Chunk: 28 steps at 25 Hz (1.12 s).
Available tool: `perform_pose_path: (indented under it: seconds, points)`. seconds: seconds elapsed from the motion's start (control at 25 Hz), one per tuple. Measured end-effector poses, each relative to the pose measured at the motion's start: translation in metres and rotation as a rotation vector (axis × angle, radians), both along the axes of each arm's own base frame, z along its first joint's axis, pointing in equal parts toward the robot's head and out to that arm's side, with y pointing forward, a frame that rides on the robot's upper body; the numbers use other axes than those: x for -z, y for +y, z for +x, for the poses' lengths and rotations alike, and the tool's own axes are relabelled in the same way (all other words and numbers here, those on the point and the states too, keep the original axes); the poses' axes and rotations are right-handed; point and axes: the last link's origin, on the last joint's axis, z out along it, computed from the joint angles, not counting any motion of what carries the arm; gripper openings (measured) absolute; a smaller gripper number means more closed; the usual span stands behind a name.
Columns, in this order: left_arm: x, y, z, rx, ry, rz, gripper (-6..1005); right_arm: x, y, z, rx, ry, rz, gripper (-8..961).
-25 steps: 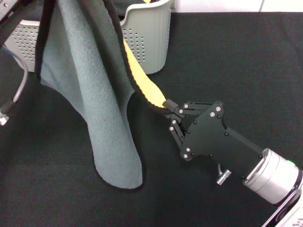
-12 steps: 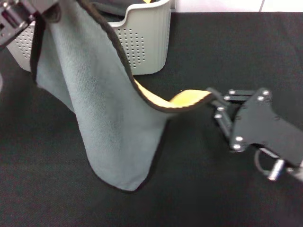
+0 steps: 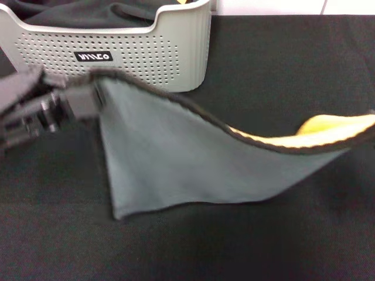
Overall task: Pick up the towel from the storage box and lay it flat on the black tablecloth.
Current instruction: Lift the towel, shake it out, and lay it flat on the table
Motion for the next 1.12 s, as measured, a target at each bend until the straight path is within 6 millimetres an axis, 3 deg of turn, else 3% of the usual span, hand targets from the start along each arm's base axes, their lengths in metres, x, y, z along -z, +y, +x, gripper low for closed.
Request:
perform_pose_path:
  seconds: [0.32,0.76,0.96,1.12]
  points:
    - [-0.002,-0.02,0.008,0.138,0.106,-0.083,36,-0.005,-0.01,-0.003,-0.077,-0.007,-0.197,14]
    - [-0.021,-0.03,-0.002,0.168,0.198,-0.166,36,0.005,-0.035,-0.008,-0.145,0.02,-0.35,21]
    - [-0.03,-0.029,-0.005,0.157,0.212,-0.156,36,0.009,-0.041,-0.011,-0.155,0.038,-0.387,24]
    - [-0.033,-0.021,-0.019,0.074,0.236,-0.123,35,0.019,-0.035,-0.013,-0.124,0.028,-0.374,26]
